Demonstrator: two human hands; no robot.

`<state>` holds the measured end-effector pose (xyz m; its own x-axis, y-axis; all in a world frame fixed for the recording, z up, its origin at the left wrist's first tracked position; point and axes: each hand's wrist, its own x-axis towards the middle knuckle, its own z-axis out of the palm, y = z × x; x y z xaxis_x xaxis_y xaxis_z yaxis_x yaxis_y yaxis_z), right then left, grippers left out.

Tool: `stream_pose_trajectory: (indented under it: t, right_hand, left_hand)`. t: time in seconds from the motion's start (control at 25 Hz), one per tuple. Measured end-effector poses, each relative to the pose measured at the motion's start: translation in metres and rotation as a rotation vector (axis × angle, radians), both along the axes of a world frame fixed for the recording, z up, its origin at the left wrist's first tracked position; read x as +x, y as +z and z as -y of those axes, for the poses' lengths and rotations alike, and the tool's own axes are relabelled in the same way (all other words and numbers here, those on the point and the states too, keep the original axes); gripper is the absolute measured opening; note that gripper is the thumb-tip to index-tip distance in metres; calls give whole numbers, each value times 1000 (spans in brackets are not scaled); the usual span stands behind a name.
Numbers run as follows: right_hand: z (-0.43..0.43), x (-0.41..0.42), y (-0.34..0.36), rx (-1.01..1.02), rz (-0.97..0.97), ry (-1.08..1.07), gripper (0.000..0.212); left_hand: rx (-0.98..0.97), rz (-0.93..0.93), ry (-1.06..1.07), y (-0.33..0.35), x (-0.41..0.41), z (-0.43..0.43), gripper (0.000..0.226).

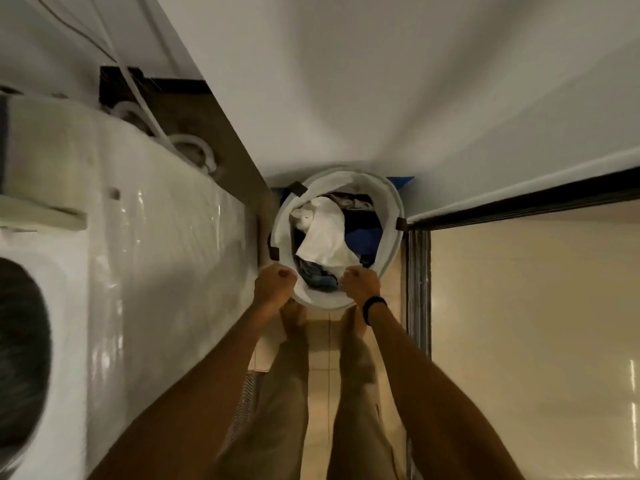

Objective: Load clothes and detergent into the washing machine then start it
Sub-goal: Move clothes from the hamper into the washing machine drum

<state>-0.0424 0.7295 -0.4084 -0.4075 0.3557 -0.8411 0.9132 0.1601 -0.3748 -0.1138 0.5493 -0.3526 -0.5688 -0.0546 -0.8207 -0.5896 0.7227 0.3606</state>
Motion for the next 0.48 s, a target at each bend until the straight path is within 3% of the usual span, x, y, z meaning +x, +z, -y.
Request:
stream_pose_trajectory:
  t: [0.12, 0.2, 0.32, 0.4, 0.44, 0.48]
  right_hand:
    - [-6, -26, -102, -130, 111, -81, 41]
    - [-9, -29, -185, -180, 142, -161, 38]
    - [-14, -39, -241, -163, 154, -82, 67]
    - [-21, -42, -245, -149, 108, 57, 33]
    - [-21, -46, -220, -114, 57, 104, 25]
    - [-22, -46, -201, -81, 12, 134, 30]
  left_hand:
    - [41, 35, 232, -58, 0, -8, 8]
    - [83, 66, 399, -90, 9, -11, 3]
    - [179, 149, 597, -104, 26, -19, 9]
    - [222, 204, 660, -103, 37, -28, 19]
    - [199, 223, 654, -102, 42, -31, 21]
    - [183, 230, 674, -98, 47, -34, 20]
